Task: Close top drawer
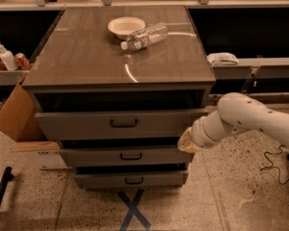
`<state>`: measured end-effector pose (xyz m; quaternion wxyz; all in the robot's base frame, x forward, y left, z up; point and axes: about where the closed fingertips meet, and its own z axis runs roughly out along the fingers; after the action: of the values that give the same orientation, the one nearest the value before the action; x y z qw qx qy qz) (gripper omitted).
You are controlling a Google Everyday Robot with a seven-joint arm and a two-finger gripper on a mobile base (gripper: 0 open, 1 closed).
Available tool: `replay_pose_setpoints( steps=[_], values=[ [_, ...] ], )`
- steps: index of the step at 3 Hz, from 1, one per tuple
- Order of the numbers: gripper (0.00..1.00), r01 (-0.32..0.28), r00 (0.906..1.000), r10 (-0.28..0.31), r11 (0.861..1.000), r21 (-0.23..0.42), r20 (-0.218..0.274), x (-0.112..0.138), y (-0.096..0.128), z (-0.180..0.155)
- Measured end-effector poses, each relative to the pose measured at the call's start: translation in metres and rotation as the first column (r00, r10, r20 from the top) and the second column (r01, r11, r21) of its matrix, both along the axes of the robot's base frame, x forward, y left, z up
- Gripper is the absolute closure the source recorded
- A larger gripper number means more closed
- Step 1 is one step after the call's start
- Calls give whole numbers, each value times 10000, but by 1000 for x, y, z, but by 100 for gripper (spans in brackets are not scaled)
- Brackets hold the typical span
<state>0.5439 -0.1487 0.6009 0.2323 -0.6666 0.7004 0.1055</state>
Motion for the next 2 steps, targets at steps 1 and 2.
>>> replay_pose_setpoints(
  steps=[1, 2],
  values=[
    [100, 114, 9997, -121, 9993, 364, 199, 41, -5, -9],
    [100, 153, 9992, -174, 9983, 564, 364, 64, -6, -10]
  ],
)
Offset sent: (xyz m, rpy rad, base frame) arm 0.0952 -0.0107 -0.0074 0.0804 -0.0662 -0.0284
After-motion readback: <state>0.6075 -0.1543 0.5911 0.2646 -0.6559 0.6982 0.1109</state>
